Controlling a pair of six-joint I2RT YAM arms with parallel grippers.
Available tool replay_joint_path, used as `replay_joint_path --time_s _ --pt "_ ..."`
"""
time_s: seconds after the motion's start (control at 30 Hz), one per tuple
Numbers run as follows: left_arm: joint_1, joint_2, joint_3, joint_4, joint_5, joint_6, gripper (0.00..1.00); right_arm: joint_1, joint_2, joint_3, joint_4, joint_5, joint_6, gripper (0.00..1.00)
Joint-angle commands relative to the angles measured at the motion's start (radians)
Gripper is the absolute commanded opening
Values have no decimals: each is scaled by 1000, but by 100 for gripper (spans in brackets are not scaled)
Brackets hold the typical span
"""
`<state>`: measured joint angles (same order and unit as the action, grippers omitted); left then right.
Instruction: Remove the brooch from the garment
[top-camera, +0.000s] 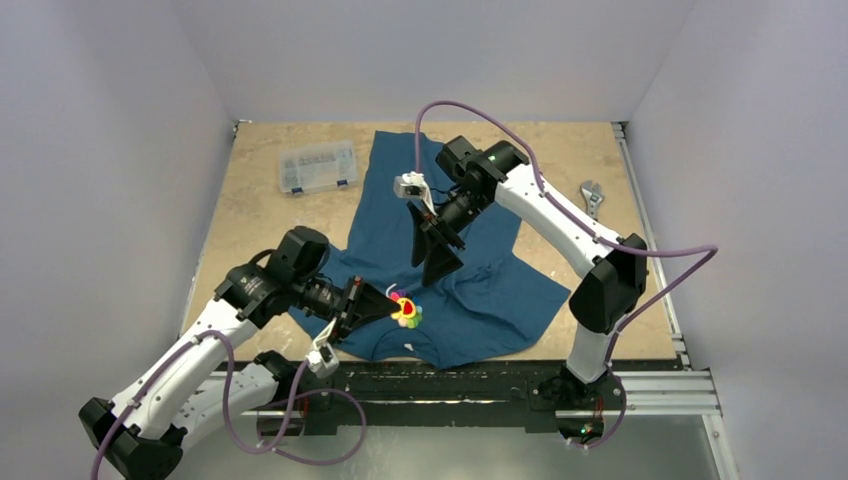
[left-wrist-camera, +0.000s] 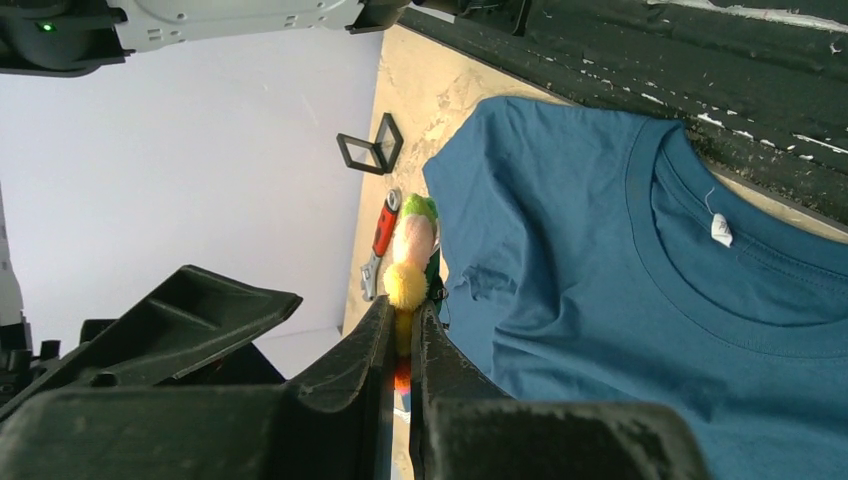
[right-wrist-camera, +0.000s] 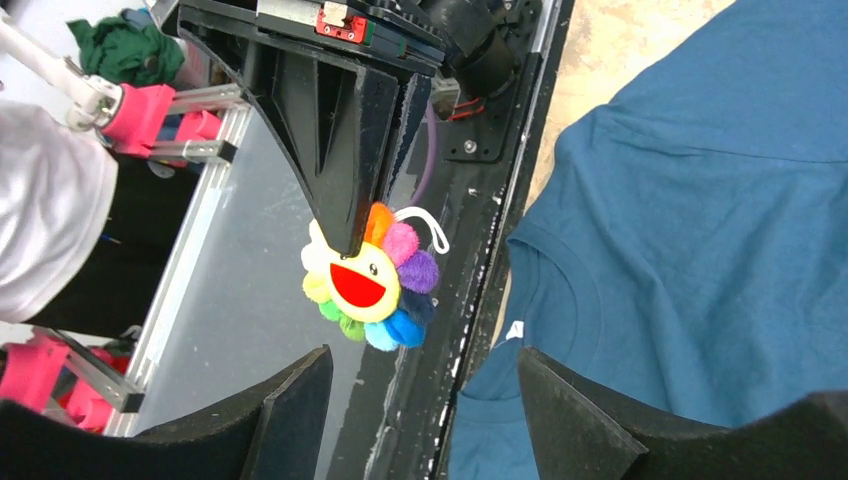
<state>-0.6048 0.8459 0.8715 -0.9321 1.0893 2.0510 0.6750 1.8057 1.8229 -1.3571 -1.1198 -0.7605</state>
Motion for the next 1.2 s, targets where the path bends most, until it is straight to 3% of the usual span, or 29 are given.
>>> replay_joint_path --time_s 0.0,0.63,1.17 --pt "-5 -17 24 6 64 470 0 7 3 6 -29 -90 15 70" --pt "-5 -24 29 -28 62 482 0 30 105 -47 -35 -212 22 62" --pt "-4 -11 37 -46 38 499 0 72 128 -69 -37 -259 36 45"
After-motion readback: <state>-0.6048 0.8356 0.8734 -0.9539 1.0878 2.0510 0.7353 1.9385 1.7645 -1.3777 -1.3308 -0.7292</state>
